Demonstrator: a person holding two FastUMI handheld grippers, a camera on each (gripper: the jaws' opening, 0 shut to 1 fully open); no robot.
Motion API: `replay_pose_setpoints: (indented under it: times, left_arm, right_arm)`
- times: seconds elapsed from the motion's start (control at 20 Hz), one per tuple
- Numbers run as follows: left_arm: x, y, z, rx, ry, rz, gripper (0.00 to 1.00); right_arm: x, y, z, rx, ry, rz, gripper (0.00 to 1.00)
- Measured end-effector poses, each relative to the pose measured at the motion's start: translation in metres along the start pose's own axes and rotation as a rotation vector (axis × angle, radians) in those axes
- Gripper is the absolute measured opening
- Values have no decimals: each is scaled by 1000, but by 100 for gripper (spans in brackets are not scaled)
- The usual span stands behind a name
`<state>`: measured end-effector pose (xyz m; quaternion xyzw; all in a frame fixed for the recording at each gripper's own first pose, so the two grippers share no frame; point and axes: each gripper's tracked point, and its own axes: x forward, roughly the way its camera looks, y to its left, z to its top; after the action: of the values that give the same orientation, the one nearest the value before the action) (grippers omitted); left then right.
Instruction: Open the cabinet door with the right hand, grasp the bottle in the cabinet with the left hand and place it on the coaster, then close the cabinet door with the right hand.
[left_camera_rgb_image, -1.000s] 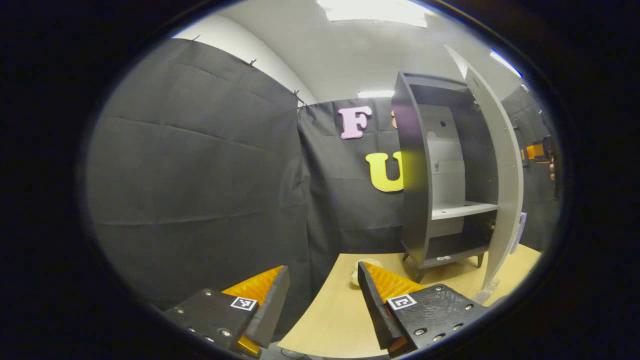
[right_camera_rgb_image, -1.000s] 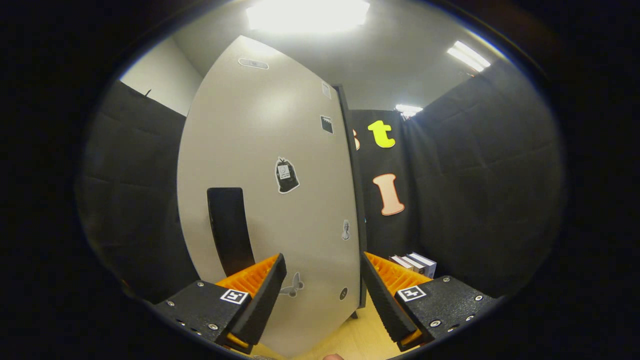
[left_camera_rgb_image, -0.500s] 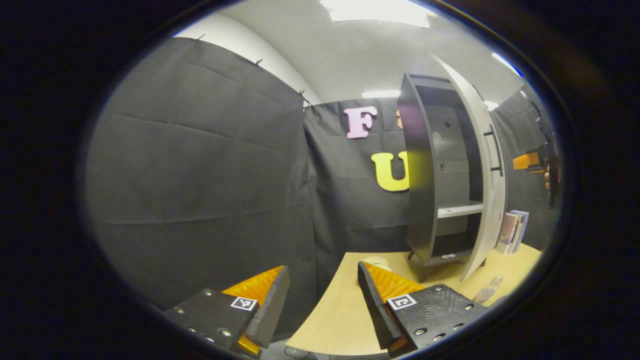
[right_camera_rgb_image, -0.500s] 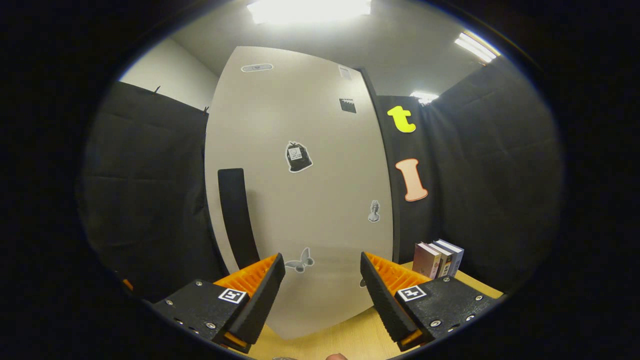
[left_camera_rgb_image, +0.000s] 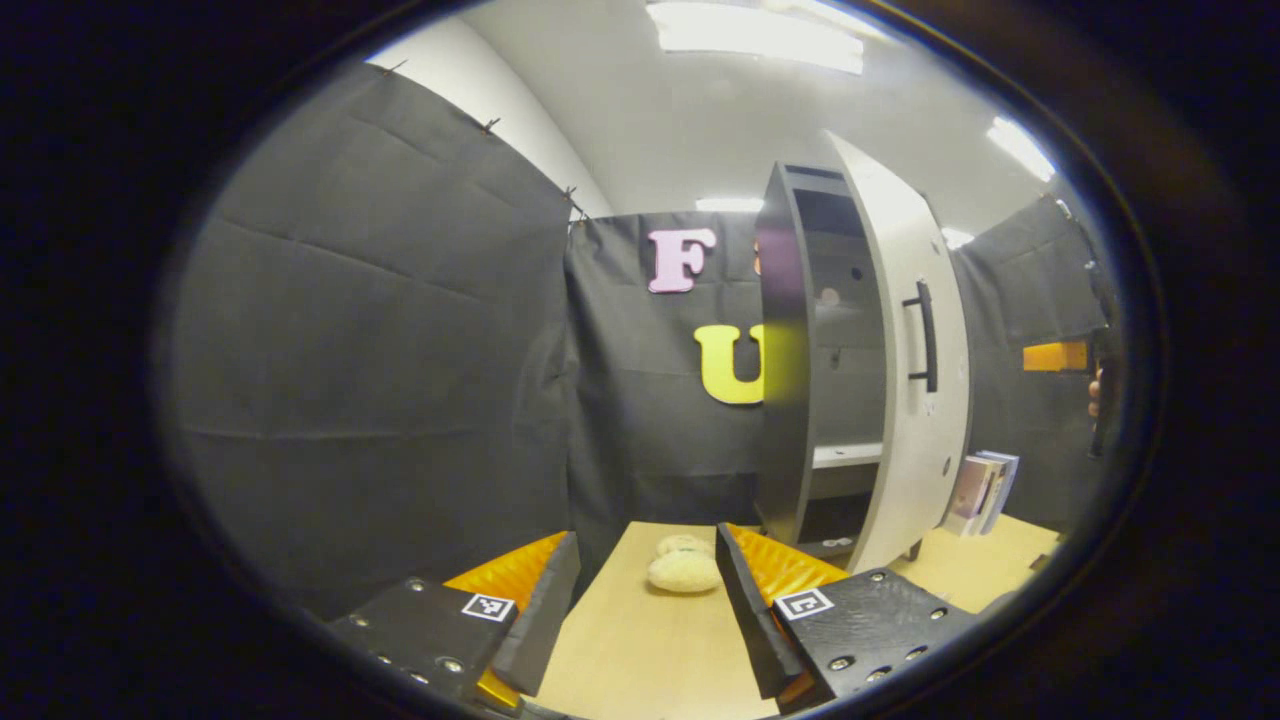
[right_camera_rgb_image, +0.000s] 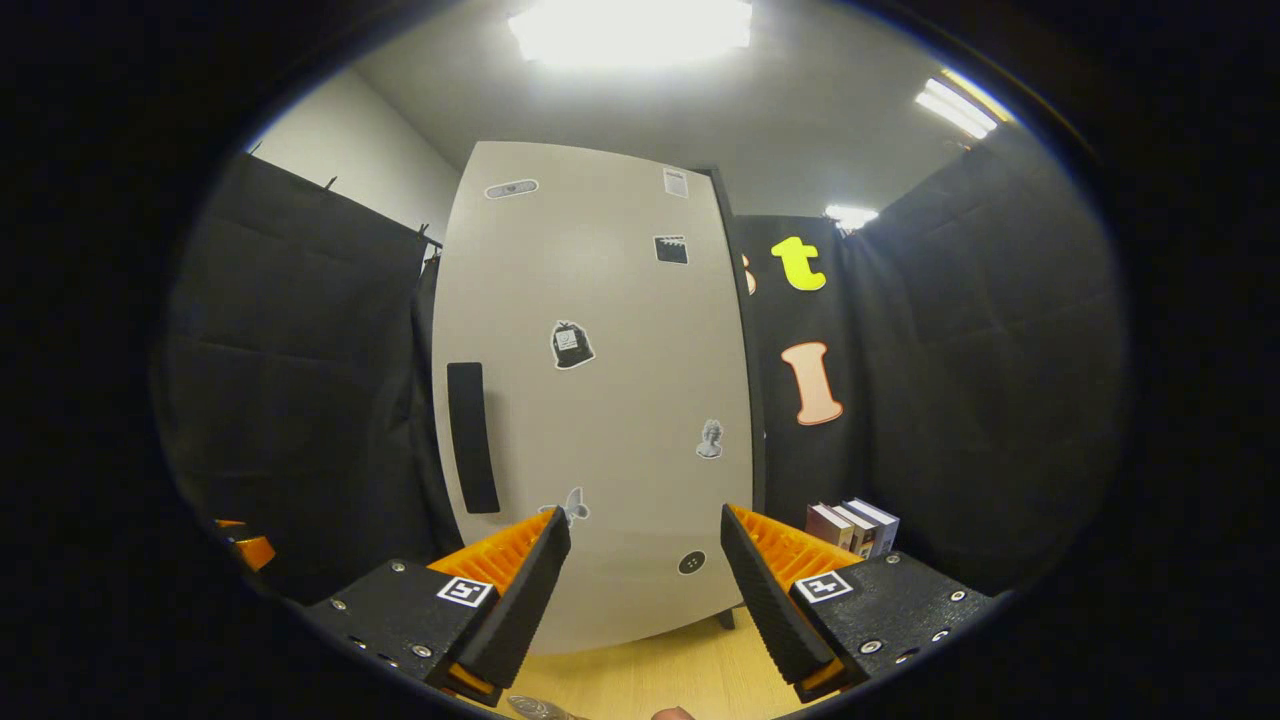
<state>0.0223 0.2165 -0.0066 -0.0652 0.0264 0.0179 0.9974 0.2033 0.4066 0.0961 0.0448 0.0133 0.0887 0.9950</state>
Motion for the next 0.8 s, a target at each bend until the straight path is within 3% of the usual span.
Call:
replay_pose_setpoints:
  times: [0.15,0.8]
  left_arm:
    - [7,-39,8,-18,-1,-41,82]
    - [8,-170,33,12,-31,-102,78]
  right_arm:
    - [-10,-26,-2,2,1,5,94]
    - [-26,-134,-4,1,-10,-24,94]
